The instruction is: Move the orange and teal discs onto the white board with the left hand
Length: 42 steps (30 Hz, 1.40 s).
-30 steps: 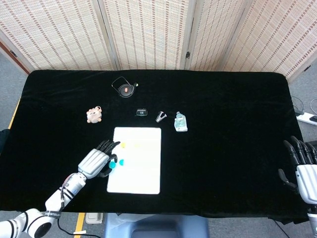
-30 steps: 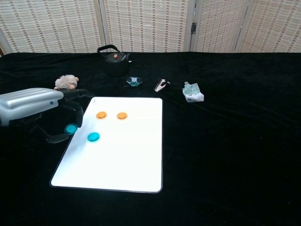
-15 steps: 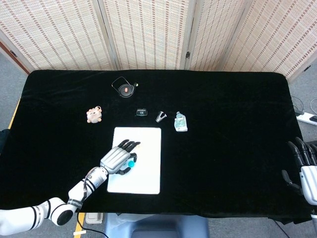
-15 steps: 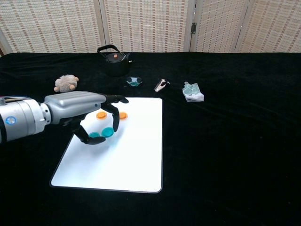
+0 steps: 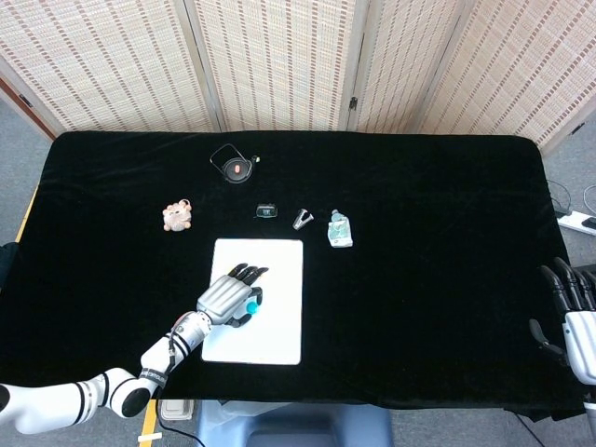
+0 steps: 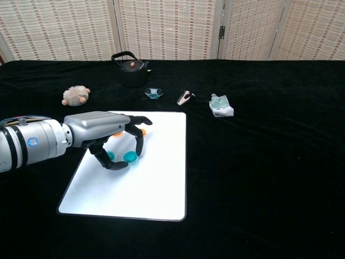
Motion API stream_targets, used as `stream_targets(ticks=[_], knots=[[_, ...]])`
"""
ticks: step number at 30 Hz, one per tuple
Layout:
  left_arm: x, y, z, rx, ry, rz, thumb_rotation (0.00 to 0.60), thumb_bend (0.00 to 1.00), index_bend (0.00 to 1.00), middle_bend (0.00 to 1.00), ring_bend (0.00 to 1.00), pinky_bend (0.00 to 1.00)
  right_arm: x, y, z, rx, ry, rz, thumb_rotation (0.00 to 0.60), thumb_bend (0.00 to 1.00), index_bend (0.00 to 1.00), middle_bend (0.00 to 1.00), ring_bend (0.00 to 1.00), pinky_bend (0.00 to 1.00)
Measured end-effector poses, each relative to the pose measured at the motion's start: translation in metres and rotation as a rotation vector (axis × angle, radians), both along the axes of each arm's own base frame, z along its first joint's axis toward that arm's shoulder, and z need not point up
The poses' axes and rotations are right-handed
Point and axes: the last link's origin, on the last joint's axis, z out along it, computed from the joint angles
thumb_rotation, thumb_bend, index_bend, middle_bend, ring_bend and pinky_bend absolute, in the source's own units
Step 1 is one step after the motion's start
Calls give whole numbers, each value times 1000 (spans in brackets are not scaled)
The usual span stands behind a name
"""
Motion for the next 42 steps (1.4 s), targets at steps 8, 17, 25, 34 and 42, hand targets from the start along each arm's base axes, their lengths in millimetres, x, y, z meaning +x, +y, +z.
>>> stream_targets(ticks=[8,17,25,34,42], knots=[[3,0,-2,3,-8,7,600,436,261,44,0,0,-1,0,1,-1,0,-4,600,423,0,0,0,0],[-6,7,32,110,-98,52,600,436,239,41,0,0,-1,-2,5,-7,3,-4,600,424,0,0,0,0],[-60,9,110,330,-171,185,600,436,244,41,0,0,0,-5,3,15,-21,8,600,423,0,0,0,0],[-123,-30,169,514,-135,317,600,436,247,41,0,0,5,-10,-1,49,-73,70,600,423,0,0,0,0],[-155,-86,192,650,-108,357,600,436,259,41,0,0,5,-10,-14,79,-115,85,600,423,0,0,0,0]])
